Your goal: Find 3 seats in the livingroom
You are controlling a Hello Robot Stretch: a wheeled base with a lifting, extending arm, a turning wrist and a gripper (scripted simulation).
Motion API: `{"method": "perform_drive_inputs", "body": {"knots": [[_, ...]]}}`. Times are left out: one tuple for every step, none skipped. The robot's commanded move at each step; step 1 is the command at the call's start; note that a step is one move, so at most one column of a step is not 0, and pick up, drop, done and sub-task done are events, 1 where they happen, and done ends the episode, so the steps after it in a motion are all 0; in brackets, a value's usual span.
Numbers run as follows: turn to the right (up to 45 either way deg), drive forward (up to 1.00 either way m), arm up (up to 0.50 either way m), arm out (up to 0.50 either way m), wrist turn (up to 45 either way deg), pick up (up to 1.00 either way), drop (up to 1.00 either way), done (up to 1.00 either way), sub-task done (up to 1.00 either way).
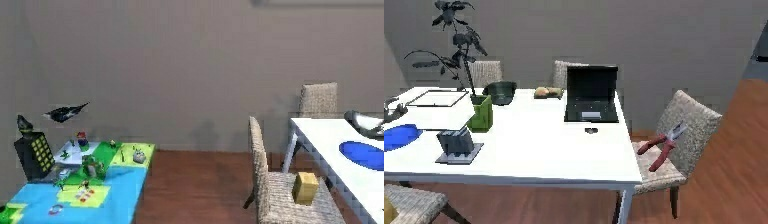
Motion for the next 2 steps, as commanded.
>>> {"method": "perform_drive_inputs", "body": {"knots": [[30.0, 0.0, 0.0, 0.0, 0.0, 0.0, 0.0, 0.0, 0.0], [0.0, 0.0, 0.0, 0.0, 0.0, 0.0, 0.0, 1.0, 0.0]]}}
